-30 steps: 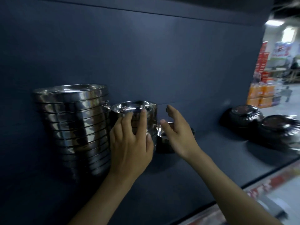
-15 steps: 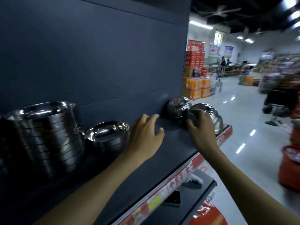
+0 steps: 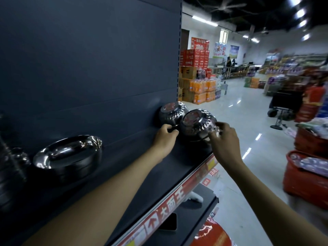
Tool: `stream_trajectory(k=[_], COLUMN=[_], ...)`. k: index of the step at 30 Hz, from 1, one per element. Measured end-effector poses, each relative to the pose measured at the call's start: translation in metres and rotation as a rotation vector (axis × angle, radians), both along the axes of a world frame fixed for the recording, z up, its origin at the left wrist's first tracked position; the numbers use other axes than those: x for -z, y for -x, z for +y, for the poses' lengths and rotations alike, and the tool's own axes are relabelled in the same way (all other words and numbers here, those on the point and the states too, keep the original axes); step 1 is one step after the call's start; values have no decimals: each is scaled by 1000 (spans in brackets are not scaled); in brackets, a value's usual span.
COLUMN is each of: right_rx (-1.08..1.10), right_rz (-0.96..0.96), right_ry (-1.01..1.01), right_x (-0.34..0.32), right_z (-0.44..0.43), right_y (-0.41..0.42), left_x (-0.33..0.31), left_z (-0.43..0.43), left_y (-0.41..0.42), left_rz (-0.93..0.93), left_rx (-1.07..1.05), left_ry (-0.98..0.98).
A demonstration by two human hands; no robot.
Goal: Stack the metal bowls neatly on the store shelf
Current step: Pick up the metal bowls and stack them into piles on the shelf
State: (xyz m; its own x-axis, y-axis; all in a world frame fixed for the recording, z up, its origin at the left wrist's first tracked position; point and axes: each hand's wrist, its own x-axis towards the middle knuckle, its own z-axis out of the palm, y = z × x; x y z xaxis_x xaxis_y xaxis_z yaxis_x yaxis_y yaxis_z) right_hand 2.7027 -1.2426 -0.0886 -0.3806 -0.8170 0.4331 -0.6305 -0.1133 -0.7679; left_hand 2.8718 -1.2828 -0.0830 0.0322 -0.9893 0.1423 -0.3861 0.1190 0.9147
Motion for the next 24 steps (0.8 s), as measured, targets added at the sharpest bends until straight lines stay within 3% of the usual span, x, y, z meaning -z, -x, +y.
stream_trajectory(k=[14, 24], right_rx=[-12, -104], right_rz=[-40, -136], right_ry=[-14, 52], right_x=[6, -9], right_z=[-25, 0], right_y=[18, 1], left_x=[12, 14], left_z=[-51, -18], left_y=[33, 11], left_rz=[207, 297], left_rx=[176, 120], left_ry=[-188, -121])
